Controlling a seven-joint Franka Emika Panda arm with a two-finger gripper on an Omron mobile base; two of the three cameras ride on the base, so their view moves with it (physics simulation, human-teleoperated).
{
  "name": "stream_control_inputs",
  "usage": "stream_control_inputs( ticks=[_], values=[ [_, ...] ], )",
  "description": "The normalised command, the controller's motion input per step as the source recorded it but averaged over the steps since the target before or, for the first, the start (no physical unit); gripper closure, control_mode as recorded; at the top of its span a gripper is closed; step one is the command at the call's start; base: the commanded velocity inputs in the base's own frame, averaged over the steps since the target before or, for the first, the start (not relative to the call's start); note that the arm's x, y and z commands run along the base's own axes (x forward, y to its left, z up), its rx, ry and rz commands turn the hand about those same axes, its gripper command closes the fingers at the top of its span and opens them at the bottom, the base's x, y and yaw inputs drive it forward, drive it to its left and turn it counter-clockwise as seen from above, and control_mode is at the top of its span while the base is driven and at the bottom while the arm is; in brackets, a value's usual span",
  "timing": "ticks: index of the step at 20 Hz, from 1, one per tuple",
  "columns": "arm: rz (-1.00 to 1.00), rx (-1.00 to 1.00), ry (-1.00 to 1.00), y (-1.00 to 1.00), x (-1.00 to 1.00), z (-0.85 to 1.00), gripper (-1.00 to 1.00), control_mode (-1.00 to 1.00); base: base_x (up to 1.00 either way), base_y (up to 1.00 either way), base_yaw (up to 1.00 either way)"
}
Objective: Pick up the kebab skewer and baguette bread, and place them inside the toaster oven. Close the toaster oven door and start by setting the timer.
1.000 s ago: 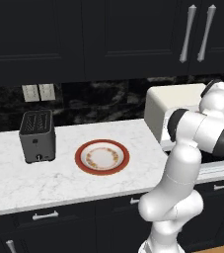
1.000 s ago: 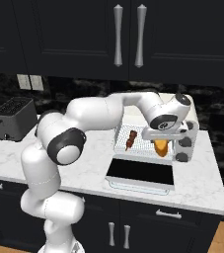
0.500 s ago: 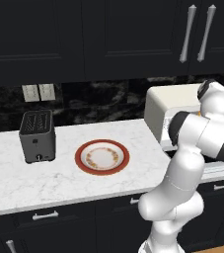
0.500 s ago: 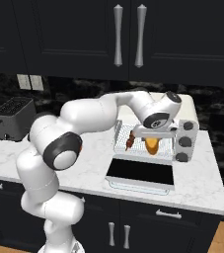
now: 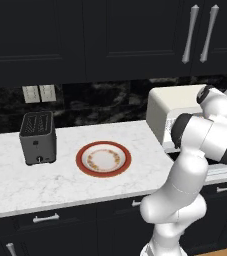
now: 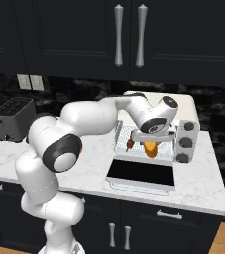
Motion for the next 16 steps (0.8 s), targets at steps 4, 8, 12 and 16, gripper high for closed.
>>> stream_control_inputs(
  ticks=[4, 8, 12, 16],
  values=[
    [0.00, 0.00, 0.00, 0.00, 0.00, 0.00, -1.00, -1.00, 0.00, 0.00, 0.00],
    [0.00, 0.00, 0.00, 0.00, 0.00, 0.00, -1.00, -1.00, 0.00, 0.00, 0.00],
    [0.00, 0.00, -0.02, 0.00, -0.01, 0.13, -1.00, -1.00, 0.00, 0.00, 0.00],
    [0.00, -0.02, -0.09, 0.00, -0.27, 0.42, -1.00, -1.00, 0.00, 0.00, 0.00]
  ],
)
